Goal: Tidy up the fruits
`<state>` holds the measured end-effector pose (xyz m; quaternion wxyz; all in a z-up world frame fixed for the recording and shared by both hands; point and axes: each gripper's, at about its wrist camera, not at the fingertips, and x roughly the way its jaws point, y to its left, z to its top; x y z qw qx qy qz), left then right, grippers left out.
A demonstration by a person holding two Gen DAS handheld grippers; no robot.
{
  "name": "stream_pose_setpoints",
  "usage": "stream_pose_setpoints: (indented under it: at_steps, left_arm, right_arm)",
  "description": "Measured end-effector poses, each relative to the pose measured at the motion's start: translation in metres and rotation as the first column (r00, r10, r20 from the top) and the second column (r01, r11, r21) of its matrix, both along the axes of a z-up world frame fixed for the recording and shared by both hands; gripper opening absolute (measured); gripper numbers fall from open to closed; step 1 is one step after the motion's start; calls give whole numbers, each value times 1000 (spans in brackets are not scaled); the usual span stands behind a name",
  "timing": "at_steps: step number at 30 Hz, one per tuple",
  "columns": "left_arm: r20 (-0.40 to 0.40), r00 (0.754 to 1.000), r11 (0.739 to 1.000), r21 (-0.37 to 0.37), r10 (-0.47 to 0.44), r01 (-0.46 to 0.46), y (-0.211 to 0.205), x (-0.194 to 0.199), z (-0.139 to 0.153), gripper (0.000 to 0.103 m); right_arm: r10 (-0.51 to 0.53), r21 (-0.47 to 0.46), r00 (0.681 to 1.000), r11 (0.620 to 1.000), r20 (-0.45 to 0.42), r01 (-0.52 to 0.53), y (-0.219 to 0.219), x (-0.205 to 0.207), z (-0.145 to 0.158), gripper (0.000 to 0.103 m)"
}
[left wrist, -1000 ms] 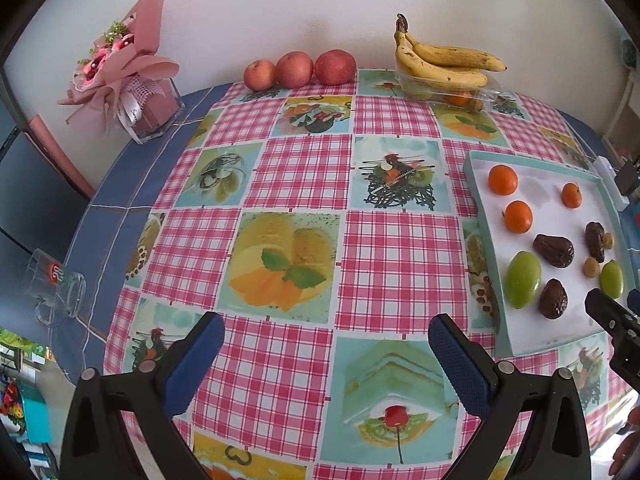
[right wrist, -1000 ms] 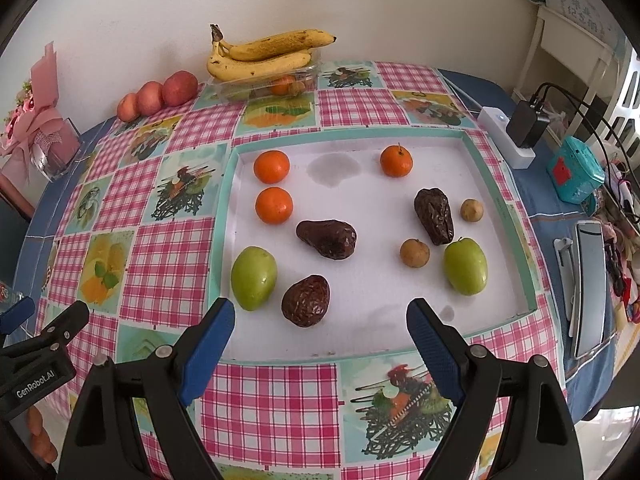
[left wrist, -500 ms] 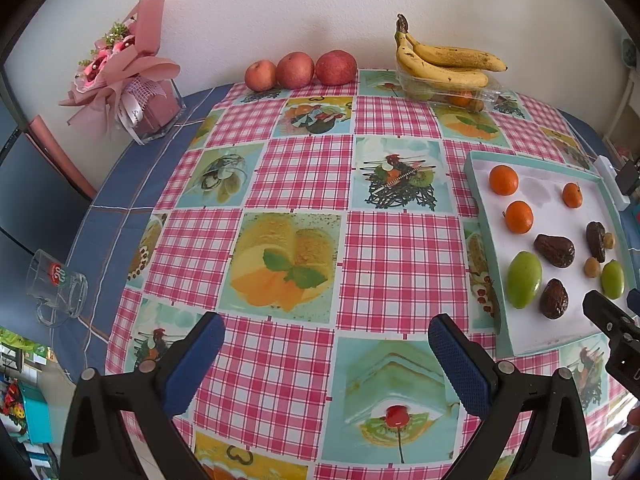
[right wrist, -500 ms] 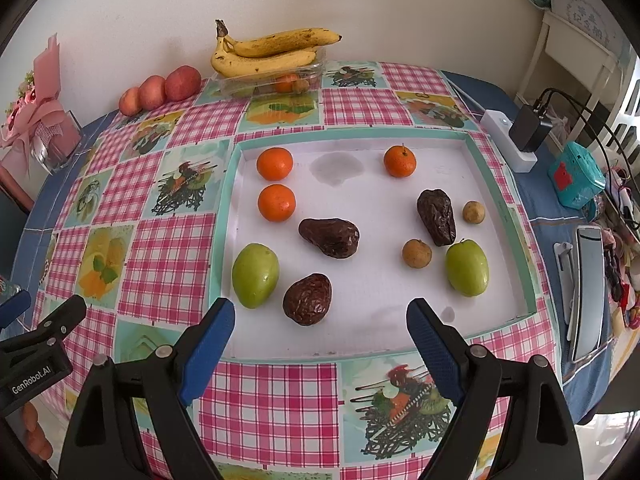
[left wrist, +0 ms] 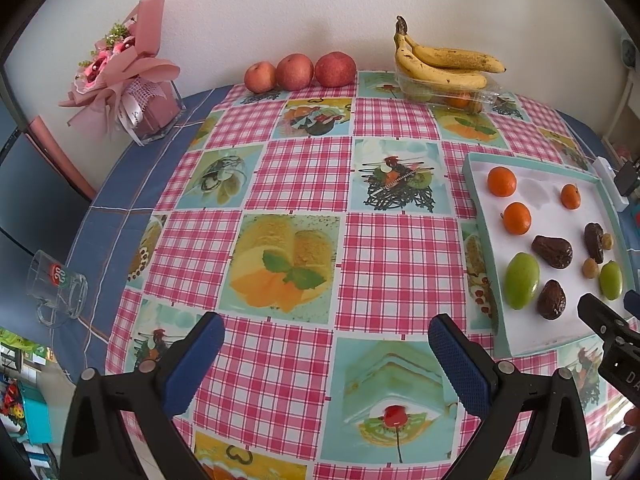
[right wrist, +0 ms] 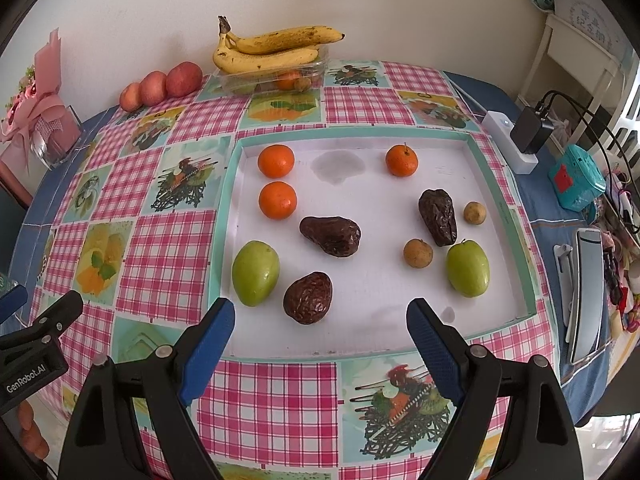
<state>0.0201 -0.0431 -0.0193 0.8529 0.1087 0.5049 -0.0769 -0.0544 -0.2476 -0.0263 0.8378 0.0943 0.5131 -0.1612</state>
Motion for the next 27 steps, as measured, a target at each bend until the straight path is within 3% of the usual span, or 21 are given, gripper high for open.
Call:
stream_pose_setpoints:
  at_steps: [27]
  left_arm:
    - [2,1000,1000,6,7,-7,0,0,1,103]
  right_arm:
    - [4,-5,1000,1000,-6,-4,1,1,-1,88]
